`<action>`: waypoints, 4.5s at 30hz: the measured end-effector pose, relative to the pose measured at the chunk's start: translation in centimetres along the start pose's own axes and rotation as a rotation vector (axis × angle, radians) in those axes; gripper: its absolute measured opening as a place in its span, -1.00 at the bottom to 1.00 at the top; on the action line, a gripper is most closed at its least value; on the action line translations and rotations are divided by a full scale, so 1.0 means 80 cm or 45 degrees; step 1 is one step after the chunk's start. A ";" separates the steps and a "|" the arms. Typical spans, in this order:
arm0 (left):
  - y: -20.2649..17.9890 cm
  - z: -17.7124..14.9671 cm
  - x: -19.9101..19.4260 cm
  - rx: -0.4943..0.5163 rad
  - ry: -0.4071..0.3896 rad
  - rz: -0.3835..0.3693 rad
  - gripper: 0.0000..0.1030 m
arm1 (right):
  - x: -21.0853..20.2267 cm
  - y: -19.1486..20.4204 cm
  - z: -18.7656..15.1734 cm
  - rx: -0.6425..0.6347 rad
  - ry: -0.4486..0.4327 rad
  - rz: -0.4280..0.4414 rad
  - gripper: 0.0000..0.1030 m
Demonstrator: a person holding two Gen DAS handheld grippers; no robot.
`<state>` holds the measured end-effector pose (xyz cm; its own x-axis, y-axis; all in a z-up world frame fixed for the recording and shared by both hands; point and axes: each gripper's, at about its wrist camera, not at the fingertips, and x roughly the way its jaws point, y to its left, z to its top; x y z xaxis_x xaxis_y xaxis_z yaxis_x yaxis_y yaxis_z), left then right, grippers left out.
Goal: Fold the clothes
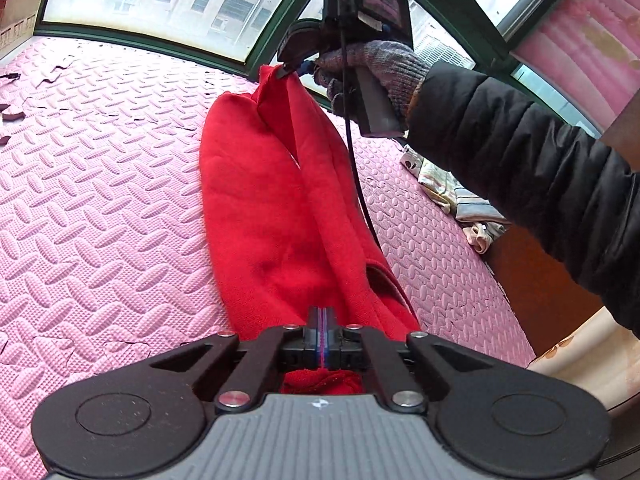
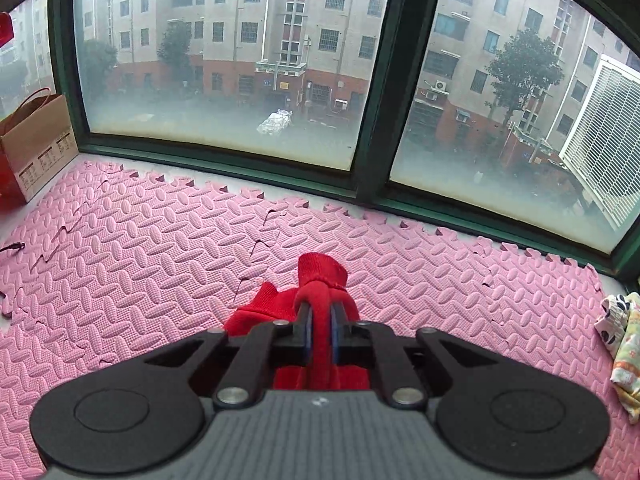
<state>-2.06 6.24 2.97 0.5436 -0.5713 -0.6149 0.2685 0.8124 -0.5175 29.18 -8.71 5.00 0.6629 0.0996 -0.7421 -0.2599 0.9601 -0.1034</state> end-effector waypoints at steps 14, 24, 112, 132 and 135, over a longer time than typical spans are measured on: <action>0.011 0.003 0.018 -0.053 0.048 0.070 -0.42 | -0.018 0.033 -0.007 -0.133 0.048 0.193 -0.42; -0.019 0.015 0.066 -0.059 0.122 0.060 -0.16 | -0.010 0.010 -0.038 -0.130 0.157 0.261 -0.41; -0.020 0.047 0.118 0.210 0.180 0.356 -0.32 | -0.191 -0.008 -0.278 -0.432 0.146 0.438 -0.19; -0.019 0.043 0.118 0.233 0.177 0.374 -0.23 | -0.251 0.008 -0.303 -0.424 0.026 0.467 -0.19; -0.019 0.043 0.119 0.234 0.177 0.374 -0.23 | -0.263 0.007 -0.299 -0.397 0.001 0.509 -0.19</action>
<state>5.43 -0.02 -0.03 0.5088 -0.3110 -0.8028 0.2622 0.9441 -0.1996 -1.69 -16.56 4.70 0.4683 0.4428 -0.7646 -0.6904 0.7234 -0.0039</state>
